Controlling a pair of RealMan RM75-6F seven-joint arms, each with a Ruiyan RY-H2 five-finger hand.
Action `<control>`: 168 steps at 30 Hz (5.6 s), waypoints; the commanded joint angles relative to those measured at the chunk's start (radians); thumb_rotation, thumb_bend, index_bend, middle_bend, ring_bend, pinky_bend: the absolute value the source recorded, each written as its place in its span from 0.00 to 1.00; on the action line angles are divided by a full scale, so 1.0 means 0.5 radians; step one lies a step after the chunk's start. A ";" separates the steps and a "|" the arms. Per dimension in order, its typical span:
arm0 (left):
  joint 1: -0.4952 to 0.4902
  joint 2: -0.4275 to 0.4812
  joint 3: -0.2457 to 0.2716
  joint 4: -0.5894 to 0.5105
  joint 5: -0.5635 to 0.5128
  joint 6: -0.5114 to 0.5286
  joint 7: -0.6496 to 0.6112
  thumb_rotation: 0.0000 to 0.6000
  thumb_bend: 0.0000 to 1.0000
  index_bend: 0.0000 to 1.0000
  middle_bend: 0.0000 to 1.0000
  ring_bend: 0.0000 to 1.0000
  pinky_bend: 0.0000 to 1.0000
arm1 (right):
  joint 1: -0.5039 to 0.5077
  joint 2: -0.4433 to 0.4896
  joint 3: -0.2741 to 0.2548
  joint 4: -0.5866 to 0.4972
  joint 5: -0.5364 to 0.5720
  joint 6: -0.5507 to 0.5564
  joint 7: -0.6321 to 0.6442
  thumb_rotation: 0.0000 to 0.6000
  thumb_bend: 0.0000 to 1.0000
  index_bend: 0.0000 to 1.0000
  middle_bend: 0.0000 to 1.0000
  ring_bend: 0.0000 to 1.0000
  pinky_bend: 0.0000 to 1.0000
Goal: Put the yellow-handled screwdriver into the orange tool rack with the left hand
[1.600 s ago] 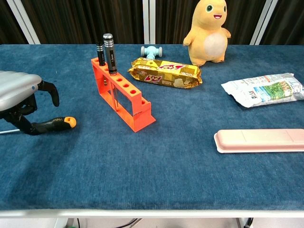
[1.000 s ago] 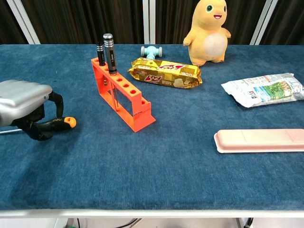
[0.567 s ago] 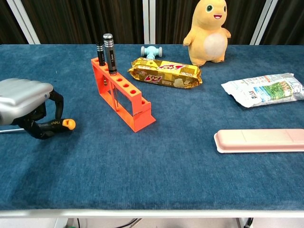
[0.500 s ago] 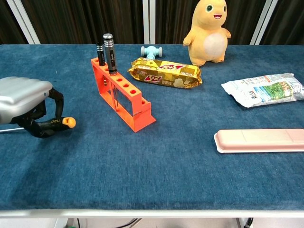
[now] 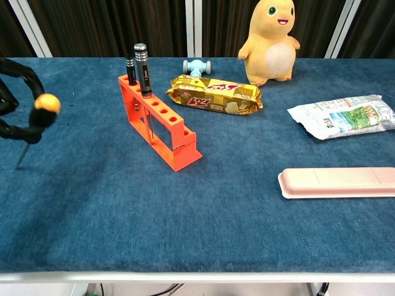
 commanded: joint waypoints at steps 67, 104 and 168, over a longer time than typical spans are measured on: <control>-0.344 -0.315 -0.614 -0.338 -0.298 -0.150 -0.702 1.00 0.29 0.68 1.00 1.00 1.00 | 0.016 -0.012 -0.010 0.019 -0.014 -0.005 -0.018 1.00 0.34 0.00 0.00 0.00 0.00; -0.358 -0.436 -0.467 -0.054 -0.303 -0.295 -0.788 1.00 0.29 0.67 1.00 1.00 1.00 | 0.020 -0.010 -0.003 0.010 0.008 -0.025 -0.018 1.00 0.34 0.00 0.00 0.00 0.00; -0.297 -0.652 -0.366 0.352 -0.128 -0.541 -1.036 1.00 0.29 0.50 1.00 1.00 1.00 | 0.029 -0.005 -0.004 0.012 0.016 -0.046 -0.011 1.00 0.34 0.00 0.00 0.00 0.00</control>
